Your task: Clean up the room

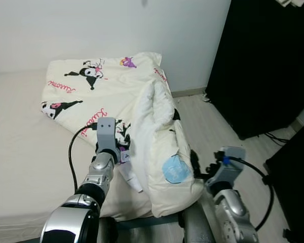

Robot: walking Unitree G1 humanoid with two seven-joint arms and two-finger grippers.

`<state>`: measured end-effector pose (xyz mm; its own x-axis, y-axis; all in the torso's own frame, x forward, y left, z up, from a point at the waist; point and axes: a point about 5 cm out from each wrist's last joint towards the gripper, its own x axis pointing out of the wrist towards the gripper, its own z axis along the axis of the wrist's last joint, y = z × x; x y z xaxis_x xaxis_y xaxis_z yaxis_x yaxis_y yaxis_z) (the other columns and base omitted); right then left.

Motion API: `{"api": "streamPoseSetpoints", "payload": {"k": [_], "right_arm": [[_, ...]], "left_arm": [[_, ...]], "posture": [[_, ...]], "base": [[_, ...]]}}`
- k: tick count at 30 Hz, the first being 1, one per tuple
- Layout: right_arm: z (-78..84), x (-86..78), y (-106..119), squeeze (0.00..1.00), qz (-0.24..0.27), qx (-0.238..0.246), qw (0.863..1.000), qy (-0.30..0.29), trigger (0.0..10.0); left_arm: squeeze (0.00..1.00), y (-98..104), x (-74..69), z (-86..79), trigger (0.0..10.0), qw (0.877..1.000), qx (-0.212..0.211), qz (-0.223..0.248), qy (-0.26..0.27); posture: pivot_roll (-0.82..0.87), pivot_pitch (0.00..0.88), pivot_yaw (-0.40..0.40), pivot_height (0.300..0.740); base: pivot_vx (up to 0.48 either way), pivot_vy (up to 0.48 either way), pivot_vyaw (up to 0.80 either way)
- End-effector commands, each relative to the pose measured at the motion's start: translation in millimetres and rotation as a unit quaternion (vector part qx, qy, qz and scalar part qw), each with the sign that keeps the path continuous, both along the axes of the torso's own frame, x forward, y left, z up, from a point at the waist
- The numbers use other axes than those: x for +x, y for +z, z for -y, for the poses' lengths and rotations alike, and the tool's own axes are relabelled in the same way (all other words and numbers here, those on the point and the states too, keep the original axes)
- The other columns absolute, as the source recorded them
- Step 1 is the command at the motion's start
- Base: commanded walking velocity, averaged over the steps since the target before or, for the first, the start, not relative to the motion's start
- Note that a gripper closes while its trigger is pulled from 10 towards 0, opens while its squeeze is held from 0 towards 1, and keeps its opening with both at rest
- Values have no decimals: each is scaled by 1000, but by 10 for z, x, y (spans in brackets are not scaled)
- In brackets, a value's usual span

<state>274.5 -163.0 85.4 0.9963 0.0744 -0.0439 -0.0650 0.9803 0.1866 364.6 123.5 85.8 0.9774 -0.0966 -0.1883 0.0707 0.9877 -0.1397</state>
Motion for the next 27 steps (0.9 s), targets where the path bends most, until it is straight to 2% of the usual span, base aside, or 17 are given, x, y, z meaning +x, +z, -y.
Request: {"api": "streamPoseSetpoints", "payload": {"k": [1, 3, 7, 10, 13, 15, 17, 21, 23, 25, 27], "right_arm": [[-65, -64, 15, 0, -8, 5, 1000, 9, 10000], [-65, -64, 15, 0, -8, 5, 1000, 9, 10000], [-205, -246, 159, 0, -2, 20, 999, 31, 10000], [-234, -298, 173, 0, -4, 24, 999, 36, 10000], [-288, -444, 155, 0, -20, 28, 999, 39, 10000], [-302, -486, 164, 0, -25, 29, 999, 36, 10000], [-307, -498, 172, 0, -26, 29, 999, 35, 10000], [-297, -600, 216, 0, -32, 35, 999, 26, 10000], [-294, -617, 211, 0, -36, 34, 998, 25, 10000], [-290, -632, 207, 0, -38, 34, 998, 24, 10000], [-301, -674, 213, 0, -44, 35, 998, 23, 10000]], "left_arm": [[0, -2, -3, 34, 10000, 999, -31, 1, -11], [0, -2, -3, 34, 10000, 999, -31, 1, -11], [0, 227, 93, 179, 10000, 993, -93, 48, -49], [0, 291, 118, 210, 10000, 991, -99, 60, -59], [0, 454, 165, 323, 10000, 986, -102, 93, -95], [0, 493, 174, 346, 10000, 985, -98, 103, -100], [0, 500, 177, 346, 10000, 985, -95, 105, -100], [0, 561, 219, 226, 10000, 990, -42, 117, -63], [0, 571, 229, 202, 10000, 991, -34, 117, -57], [0, 588, 243, 167, 10000, 992, -31, 117, -44], [0, 669, 290, 74, 10000, 991, -52, 121, -15]], "posture": [[-197, 259, 99, 582], [-197, 259, 99, 582], [-254, 332, 74, 582], [-255, 347, 66, 582], [-266, 390, 65, 582], [-278, 404, 68, 582], [-278, 404, 68, 582], [-288, 443, 69, 582], [-288, 443, 69, 582], [-289, 448, 70, 582], [-291, 459, 70, 582]], "base": [[0, 0, 0], [0, 0, 0], [0, 0, 0], [0, 0, 0], [0, 0, 0], [0, 0, 0], [0, 0, 0], [0, 0, 0], [0, 0, 0], [0, 0, 0], [0, 0, 0]]}}
